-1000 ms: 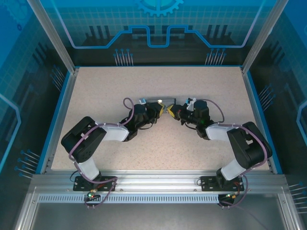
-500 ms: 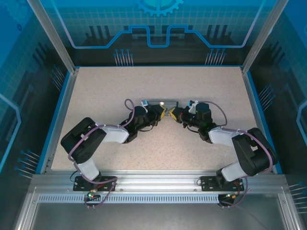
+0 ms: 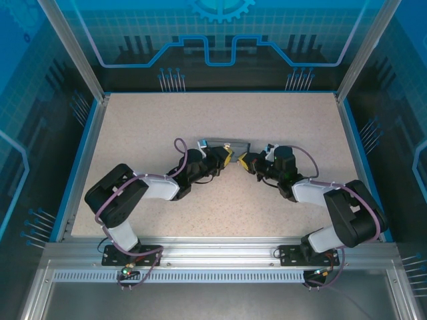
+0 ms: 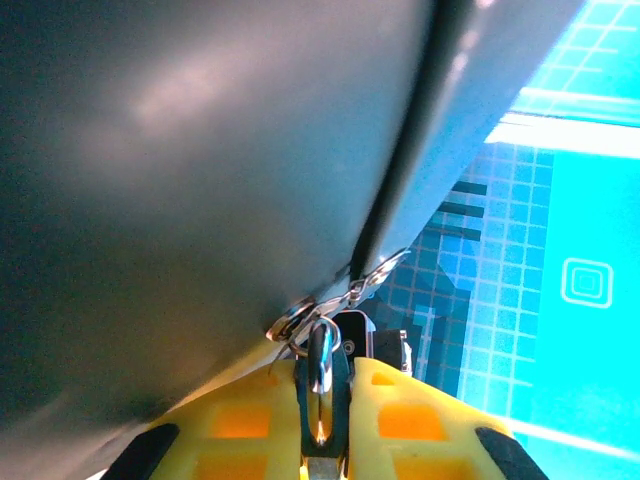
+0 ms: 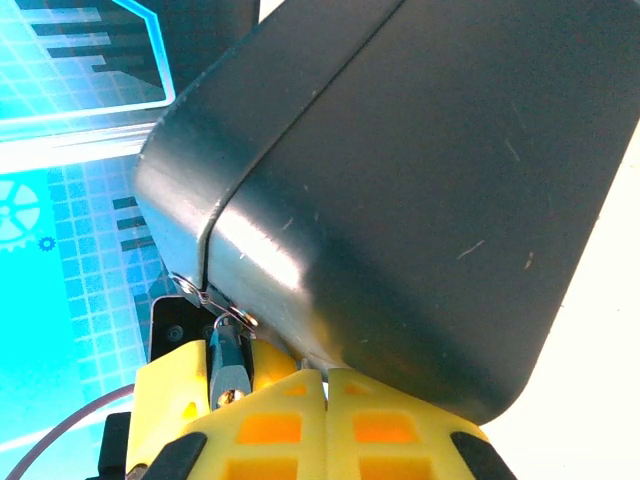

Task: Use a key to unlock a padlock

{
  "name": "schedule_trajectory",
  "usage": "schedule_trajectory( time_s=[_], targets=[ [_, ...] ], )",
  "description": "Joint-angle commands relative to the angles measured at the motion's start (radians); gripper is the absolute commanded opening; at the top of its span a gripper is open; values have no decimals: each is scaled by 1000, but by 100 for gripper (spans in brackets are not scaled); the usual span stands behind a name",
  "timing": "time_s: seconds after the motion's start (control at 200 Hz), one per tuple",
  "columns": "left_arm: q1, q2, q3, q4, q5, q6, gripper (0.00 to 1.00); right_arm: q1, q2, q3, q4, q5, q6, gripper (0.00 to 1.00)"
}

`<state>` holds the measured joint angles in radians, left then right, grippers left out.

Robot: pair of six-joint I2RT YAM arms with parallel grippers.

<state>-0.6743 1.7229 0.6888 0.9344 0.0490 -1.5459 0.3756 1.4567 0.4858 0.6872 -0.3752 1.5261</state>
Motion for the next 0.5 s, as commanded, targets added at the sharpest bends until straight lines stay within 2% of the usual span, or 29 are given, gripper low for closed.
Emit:
schedule_trajectory(
  time_s=[0.0,0.25,0.495],
  targets=[
    [-8,-3,-6,133,11,6,0,-12,-47,-13,8,6,22,0],
    [-8,9,-17,155,0,-12,0,-8,-150,-17,-75,18,13,0],
    [-8,10,-14,157,-1,-13,0,9,-135,2,-80,28,16,0]
  ],
)
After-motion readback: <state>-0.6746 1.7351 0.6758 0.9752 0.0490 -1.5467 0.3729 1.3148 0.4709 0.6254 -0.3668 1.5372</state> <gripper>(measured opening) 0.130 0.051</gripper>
